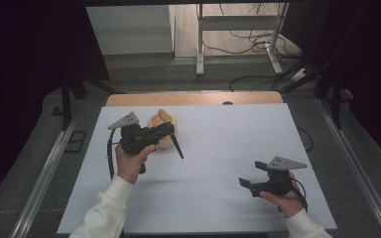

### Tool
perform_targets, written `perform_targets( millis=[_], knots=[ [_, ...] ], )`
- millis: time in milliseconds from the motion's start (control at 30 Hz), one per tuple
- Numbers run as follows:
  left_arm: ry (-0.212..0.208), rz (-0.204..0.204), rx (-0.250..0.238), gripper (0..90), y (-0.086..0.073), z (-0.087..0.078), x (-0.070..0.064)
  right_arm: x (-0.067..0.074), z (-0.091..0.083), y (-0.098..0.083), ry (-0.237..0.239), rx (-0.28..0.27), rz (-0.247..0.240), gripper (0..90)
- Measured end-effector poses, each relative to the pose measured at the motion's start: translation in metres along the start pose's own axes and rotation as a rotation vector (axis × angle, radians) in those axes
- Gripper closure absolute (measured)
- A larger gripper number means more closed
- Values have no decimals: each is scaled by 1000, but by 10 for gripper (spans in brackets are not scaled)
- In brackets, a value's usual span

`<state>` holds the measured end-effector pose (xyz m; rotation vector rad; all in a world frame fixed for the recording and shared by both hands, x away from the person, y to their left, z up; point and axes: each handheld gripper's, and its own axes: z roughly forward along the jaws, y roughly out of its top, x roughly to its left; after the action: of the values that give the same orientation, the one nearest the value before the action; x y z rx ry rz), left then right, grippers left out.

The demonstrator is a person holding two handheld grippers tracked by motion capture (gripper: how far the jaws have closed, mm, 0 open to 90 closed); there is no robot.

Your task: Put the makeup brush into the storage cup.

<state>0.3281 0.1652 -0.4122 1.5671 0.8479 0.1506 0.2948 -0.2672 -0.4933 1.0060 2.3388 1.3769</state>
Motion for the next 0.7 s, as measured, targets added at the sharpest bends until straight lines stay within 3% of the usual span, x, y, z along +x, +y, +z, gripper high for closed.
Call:
perform_targets(
  millis=[400, 700],
  knots=[
    [40, -23, -47, 769, 11, -17, 14, 0, 2, 3, 0, -3, -6, 88],
    [89, -22, -42, 769, 17, -23, 27, 2, 3, 3, -4, 4, -13, 88]
  ],
)
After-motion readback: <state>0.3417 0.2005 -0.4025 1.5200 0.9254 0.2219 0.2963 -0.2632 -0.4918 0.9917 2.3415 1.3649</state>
